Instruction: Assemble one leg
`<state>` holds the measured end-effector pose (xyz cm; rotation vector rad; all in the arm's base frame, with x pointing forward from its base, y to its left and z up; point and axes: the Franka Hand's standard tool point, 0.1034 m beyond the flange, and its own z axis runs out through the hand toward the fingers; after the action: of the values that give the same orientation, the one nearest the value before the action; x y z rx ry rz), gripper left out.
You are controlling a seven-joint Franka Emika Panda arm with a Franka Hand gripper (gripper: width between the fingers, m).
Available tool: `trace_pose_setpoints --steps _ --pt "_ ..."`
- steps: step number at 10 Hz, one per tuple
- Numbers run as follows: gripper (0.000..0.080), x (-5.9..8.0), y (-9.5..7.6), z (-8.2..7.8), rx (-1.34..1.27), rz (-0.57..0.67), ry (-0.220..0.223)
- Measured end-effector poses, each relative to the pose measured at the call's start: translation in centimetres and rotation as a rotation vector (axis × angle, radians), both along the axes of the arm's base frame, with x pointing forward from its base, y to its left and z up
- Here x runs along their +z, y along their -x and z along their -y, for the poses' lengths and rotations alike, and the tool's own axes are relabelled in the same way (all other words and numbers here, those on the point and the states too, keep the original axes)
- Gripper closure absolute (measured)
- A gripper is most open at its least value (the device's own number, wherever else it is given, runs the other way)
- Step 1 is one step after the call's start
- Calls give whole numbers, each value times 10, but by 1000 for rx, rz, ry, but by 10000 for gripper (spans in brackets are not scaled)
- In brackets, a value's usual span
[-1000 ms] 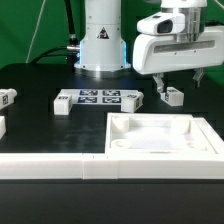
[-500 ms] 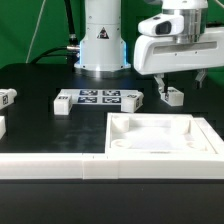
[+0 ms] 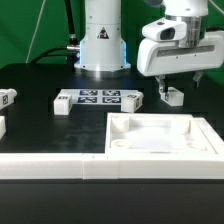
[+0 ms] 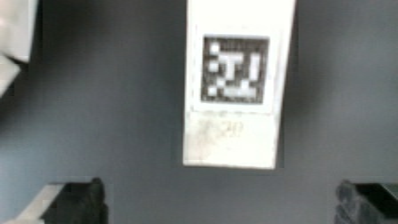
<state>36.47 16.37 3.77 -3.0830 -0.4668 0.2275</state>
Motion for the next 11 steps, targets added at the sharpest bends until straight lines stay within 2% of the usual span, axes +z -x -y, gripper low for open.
trace_pose_setpoints --steps 2,4,8,10,11 --pt "151 2 4 0 7 -188 66" --pt "151 -4 7 -3 14 -320 107" --pt "151 -15 25 7 18 -699 226" --pt "151 -27 27 6 23 -811 256" --pt "151 -30 27 6 20 -805 255"
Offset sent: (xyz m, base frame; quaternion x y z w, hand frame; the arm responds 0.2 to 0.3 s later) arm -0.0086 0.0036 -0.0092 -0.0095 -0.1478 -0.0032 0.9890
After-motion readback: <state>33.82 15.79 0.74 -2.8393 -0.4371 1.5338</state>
